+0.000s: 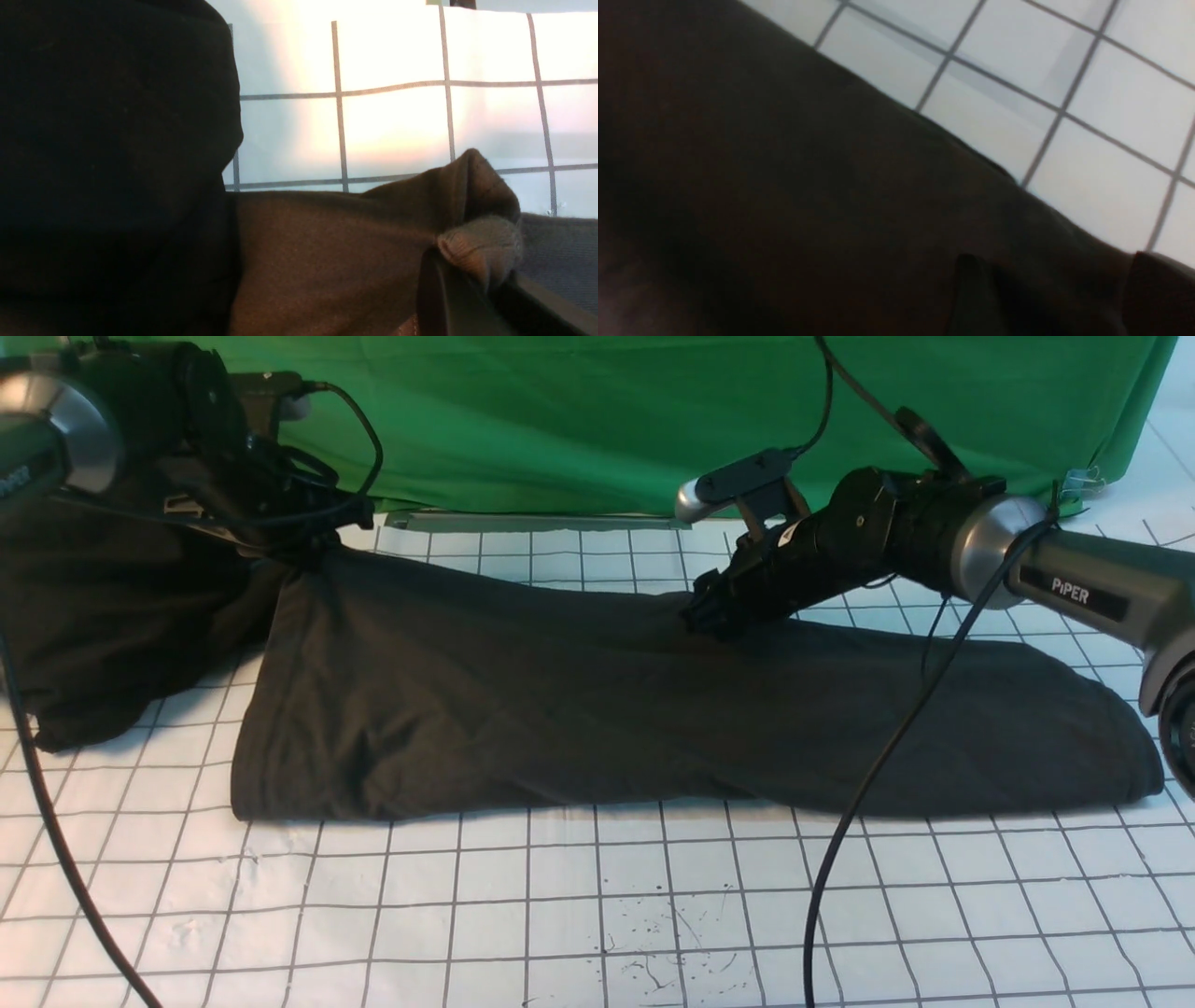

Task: Fold a long-sleeved shirt over a white checkered tablecloth.
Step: 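Pull the folded dark garment lengthwise by its ends to straighten it flat on the table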

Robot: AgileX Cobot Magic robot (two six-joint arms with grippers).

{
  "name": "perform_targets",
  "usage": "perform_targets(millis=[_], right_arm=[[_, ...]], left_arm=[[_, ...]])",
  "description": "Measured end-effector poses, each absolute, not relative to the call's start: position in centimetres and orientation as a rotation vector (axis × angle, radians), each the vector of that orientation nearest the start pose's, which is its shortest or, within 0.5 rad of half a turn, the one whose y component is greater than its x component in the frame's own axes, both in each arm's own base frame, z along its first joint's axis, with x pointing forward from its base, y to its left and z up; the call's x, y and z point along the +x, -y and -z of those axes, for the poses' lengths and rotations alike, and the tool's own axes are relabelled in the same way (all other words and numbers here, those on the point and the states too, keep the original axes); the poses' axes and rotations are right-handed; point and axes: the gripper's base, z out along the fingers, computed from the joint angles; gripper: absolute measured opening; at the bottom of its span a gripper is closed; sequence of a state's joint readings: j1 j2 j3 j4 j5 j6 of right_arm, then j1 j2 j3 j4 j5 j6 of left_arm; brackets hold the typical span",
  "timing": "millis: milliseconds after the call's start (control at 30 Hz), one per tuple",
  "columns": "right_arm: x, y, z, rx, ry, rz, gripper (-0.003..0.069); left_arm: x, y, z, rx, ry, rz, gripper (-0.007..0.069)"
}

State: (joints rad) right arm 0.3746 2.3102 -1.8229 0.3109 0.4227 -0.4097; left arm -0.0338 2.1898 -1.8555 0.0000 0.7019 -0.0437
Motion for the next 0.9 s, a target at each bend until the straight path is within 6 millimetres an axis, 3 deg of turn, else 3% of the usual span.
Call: perform_targets(millis=[233,333,467,567,900], right_arm=[[48.3,-20.4,-15.1,-0.686,-2.274,-0.243,0.0406],[48.3,-20.4,-14.6,-0.698,-2.281,-0.239,0.0362],[48.5,-20.3,-14.8,-0.737,-2.254,-0.214,0.0069],[48.9,-20.3,-15.5,-0.741,-2.231,-0.208,0.0024],[50.3,-19.3,-17.6,-0.690,-2.162,-0.191,0.0014]], left_arm=[[49.5,1.7,-21.5,-0.013,-2.543,0.030,0.0012],[49.4,1.7,-21.5,-0.016,-2.549,0.036,0.0012],[49.4,1.7,-21.5,-0.016,-2.551,0.036,0.0012],[49.4,1.7,-21.5,-0.018,-2.555,0.037,0.0012],[49.6,1.7,-21.6,-0.022,-2.523,0.045,0.0012]])
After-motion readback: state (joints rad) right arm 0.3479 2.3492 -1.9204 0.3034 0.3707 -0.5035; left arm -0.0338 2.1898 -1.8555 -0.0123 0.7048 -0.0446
